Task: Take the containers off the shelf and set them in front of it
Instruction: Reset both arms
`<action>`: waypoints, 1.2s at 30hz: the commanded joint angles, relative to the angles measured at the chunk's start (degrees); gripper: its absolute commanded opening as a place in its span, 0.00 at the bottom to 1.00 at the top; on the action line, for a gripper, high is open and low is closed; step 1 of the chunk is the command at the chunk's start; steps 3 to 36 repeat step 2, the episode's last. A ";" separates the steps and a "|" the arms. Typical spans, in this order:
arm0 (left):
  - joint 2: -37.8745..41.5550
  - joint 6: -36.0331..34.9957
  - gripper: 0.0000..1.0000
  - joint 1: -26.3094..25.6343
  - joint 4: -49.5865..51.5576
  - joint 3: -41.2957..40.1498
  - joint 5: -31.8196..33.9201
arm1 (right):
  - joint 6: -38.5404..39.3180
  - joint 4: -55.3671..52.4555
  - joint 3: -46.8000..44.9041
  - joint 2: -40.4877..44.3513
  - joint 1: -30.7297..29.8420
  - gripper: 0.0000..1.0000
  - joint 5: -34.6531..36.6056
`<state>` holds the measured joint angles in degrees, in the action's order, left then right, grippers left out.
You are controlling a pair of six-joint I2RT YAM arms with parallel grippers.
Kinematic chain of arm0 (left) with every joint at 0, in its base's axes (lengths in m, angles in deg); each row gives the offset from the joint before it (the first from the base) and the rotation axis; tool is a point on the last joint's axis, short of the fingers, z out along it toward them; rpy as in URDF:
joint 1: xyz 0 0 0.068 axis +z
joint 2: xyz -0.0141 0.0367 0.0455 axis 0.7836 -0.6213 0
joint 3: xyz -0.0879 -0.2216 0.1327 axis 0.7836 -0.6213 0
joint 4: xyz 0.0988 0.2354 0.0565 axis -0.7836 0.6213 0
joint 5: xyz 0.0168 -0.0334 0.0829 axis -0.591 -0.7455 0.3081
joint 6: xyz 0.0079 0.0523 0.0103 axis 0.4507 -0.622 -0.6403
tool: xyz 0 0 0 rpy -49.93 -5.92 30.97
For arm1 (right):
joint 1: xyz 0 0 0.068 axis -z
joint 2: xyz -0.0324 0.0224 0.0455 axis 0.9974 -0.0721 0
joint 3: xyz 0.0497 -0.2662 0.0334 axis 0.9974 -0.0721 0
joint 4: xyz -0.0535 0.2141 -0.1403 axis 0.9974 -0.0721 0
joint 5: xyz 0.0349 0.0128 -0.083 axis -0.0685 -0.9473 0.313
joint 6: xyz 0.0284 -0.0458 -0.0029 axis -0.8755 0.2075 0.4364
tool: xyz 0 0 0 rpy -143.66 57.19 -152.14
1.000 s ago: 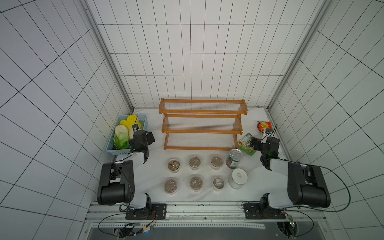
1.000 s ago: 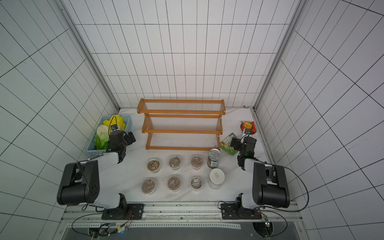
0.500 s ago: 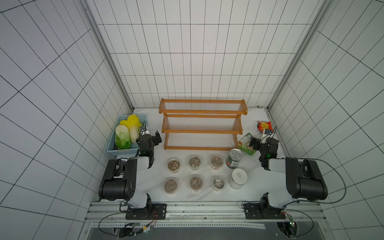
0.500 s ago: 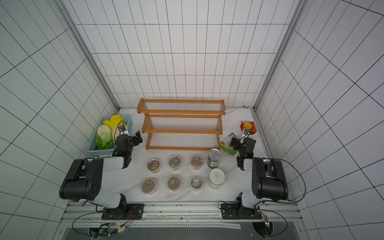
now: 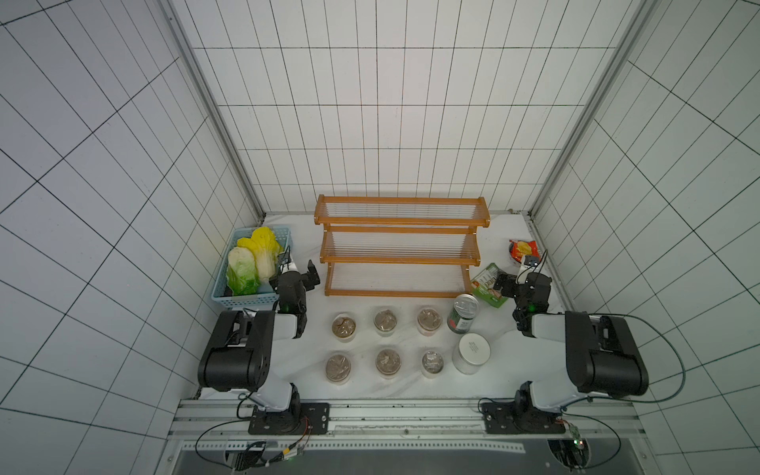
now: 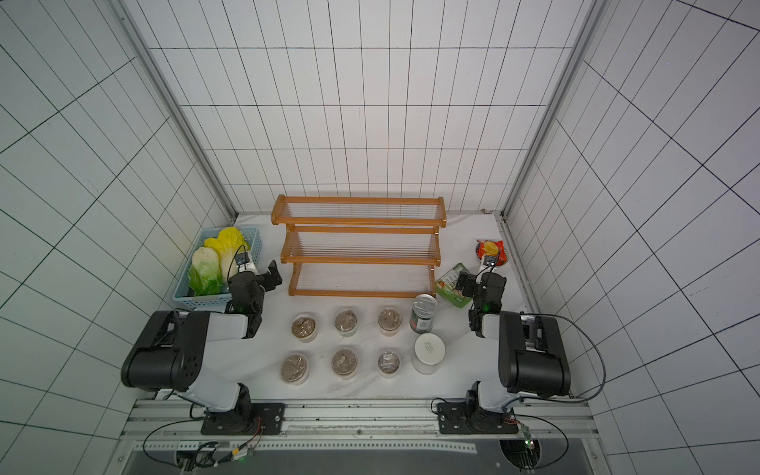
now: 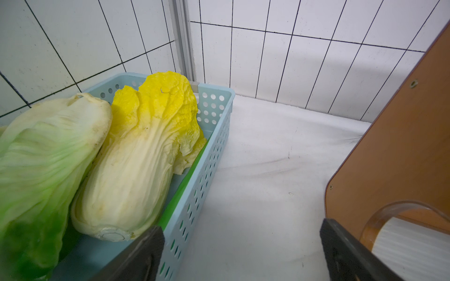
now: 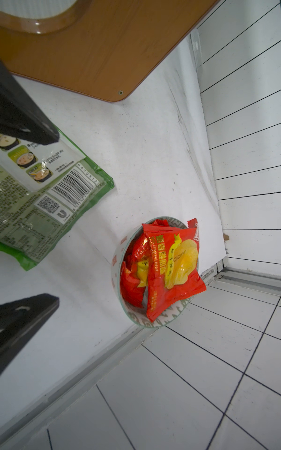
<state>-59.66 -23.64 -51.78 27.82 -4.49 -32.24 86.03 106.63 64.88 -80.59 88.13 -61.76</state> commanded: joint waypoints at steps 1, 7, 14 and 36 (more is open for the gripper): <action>0.53 0.01 0.98 -0.08 0.50 0.59 0.80 | 0.26 1.09 -0.52 -0.03 0.04 0.99 0.84; 0.72 0.01 0.98 -0.08 0.62 0.54 0.80 | 0.26 1.06 -0.39 -0.03 0.08 0.99 0.87; 0.72 0.01 0.98 -0.08 0.62 0.54 0.80 | 0.26 1.06 -0.39 -0.03 0.08 0.99 0.87; 0.72 0.01 0.98 -0.08 0.62 0.54 0.80 | 0.26 1.06 -0.39 -0.03 0.08 0.99 0.87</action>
